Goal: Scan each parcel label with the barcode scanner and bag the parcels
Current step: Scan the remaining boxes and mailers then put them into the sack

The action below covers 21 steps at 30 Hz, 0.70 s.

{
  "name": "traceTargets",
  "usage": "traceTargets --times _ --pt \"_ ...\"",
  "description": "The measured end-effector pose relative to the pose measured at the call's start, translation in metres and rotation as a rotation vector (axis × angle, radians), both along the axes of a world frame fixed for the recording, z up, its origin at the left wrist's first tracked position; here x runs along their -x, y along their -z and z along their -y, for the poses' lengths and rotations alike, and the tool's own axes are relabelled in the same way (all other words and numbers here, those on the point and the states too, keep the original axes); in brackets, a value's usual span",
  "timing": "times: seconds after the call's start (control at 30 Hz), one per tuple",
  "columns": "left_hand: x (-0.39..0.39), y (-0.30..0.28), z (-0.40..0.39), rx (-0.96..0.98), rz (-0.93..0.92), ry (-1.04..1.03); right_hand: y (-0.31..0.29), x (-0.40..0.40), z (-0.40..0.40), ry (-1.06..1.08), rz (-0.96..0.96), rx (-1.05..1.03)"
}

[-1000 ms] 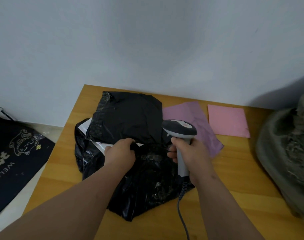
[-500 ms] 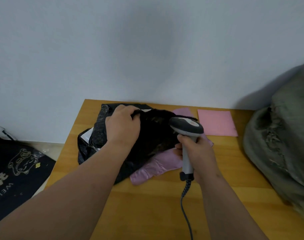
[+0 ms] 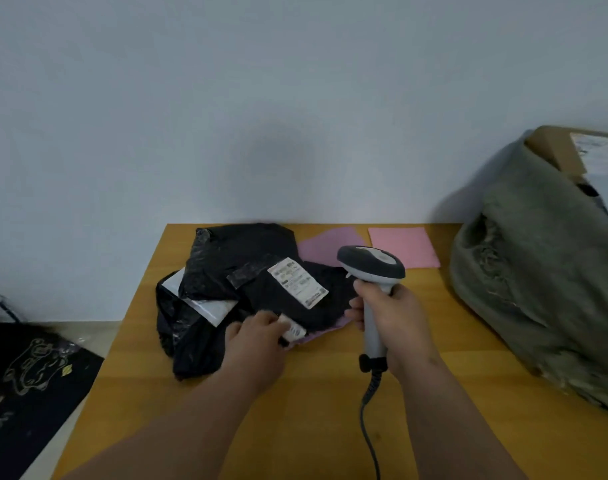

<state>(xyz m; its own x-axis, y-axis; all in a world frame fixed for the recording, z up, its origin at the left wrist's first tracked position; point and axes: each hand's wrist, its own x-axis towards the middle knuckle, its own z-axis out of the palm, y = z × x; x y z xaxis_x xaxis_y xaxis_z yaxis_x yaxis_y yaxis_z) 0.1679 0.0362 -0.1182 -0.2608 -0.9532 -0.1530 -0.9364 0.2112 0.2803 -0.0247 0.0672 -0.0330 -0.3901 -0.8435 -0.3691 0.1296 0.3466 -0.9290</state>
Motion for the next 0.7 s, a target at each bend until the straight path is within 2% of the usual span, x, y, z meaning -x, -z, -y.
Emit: traceTargets --times 0.1,0.23,0.53,0.7 --pt "0.004 0.012 -0.024 -0.122 -0.015 -0.138 0.005 0.01 -0.01 -0.034 -0.015 -0.056" --pt "0.014 0.014 -0.028 -0.168 -0.036 -0.274 0.007 0.025 -0.023 -0.067 -0.044 -0.102" --pt "0.018 0.011 -0.021 -0.139 0.119 -0.367 0.018 0.038 -0.023 -0.175 -0.071 -0.167" --pt "0.011 0.016 -0.004 -0.069 0.255 -0.292 0.024 0.039 -0.007 -0.253 -0.123 -0.196"
